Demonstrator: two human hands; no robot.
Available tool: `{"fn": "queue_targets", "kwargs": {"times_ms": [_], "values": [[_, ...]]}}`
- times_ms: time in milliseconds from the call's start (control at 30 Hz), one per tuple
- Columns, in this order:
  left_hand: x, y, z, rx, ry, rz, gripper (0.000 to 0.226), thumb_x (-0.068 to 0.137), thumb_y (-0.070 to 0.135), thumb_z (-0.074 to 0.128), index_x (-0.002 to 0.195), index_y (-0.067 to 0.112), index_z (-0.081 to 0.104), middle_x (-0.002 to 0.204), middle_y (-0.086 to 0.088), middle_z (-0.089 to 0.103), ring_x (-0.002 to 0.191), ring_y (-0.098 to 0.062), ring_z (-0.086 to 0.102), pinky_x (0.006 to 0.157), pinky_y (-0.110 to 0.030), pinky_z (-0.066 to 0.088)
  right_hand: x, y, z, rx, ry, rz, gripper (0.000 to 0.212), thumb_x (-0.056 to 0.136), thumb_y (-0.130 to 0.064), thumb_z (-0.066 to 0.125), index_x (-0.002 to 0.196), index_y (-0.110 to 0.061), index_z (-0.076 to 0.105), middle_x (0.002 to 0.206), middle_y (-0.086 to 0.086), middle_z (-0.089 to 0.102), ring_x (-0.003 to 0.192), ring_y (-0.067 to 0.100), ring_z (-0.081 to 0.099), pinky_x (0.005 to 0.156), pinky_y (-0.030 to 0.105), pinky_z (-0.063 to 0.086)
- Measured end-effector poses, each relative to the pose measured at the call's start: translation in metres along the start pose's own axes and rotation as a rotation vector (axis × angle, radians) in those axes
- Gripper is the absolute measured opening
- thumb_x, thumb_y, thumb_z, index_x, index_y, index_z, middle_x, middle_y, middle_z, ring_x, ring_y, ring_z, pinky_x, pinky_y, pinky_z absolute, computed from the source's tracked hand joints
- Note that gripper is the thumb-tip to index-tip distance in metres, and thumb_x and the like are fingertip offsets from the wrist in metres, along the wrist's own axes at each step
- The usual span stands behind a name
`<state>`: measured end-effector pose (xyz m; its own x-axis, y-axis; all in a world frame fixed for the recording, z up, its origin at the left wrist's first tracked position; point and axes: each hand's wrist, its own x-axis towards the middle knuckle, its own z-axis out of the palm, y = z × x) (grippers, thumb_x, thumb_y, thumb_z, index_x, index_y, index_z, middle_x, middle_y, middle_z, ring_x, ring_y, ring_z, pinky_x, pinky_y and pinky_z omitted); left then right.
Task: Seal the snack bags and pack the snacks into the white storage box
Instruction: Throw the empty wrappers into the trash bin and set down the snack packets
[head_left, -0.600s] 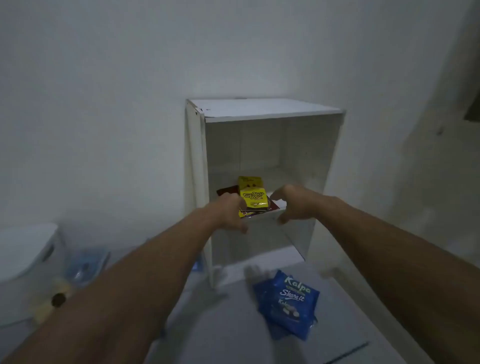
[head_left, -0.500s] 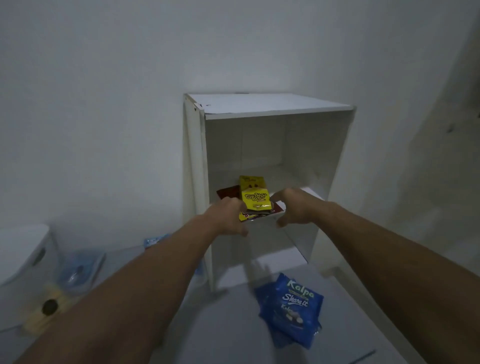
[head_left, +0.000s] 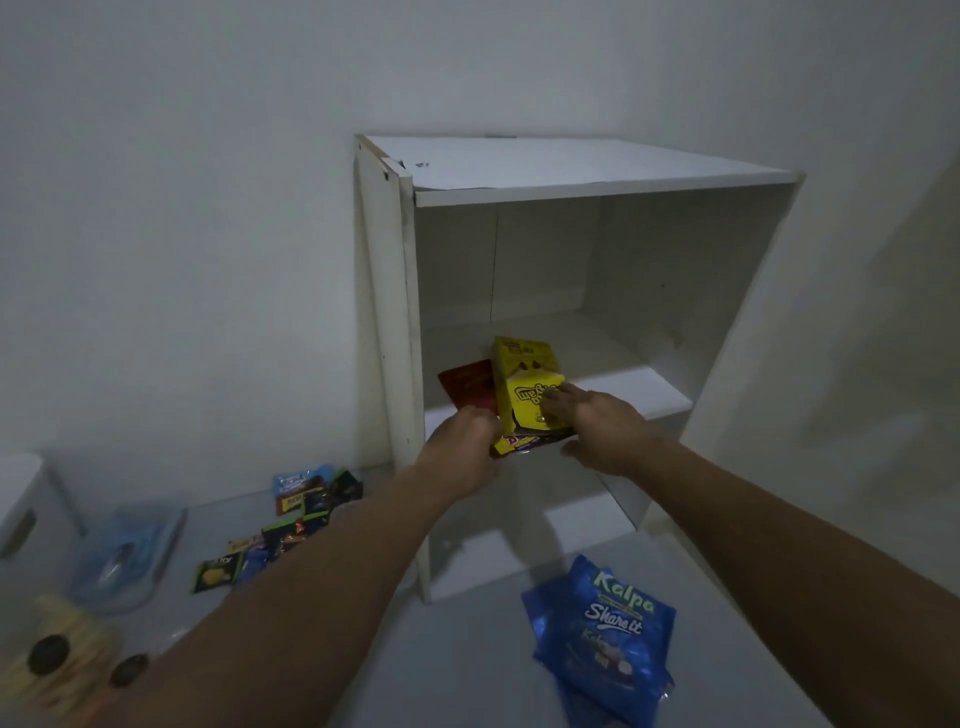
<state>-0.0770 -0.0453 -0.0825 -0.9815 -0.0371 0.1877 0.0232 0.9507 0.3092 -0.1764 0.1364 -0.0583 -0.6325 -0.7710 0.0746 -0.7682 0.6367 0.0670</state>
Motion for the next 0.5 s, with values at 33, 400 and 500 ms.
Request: {"fn": "queue_targets", "kwargs": {"times_ms": [33,400,500], "values": [[0.0,0.0,0.001,0.003,0.015,0.015,0.028,0.076,0.021,0.069,0.102,0.01,0.07,0.104,-0.011,0.066,0.102,-0.031,0.057,0.08,-0.038,0.05,-0.001,0.002,0.001,-0.006,0.045,-0.014,0.059,0.075,-0.019,0.073,0.13,-0.02,0.051,0.147,-0.001,0.045,0.134,0.024,0.043,0.095,0.037,0.046],[-0.011,0.015,-0.01,0.013,0.151,0.089,0.017,0.085,0.021,0.058,0.095,0.019,0.072,0.099,-0.009,0.071,0.096,-0.033,0.062,0.072,-0.036,0.047,-0.04,0.01,0.002,-0.037,0.198,-0.055,0.025,0.078,-0.006,0.059,0.102,-0.011,0.065,0.107,0.01,0.067,0.1,0.033,0.063,0.068,0.041,0.055],[-0.016,0.016,-0.009,-0.022,0.156,0.085,0.013,0.086,0.018,0.058,0.093,0.016,0.068,0.098,-0.008,0.071,0.096,-0.033,0.062,0.07,-0.034,0.044,-0.058,0.011,0.002,-0.05,0.22,-0.06,0.026,0.074,0.004,0.057,0.097,-0.006,0.065,0.096,0.016,0.067,0.087,0.037,0.064,0.062,0.039,0.053]]}}
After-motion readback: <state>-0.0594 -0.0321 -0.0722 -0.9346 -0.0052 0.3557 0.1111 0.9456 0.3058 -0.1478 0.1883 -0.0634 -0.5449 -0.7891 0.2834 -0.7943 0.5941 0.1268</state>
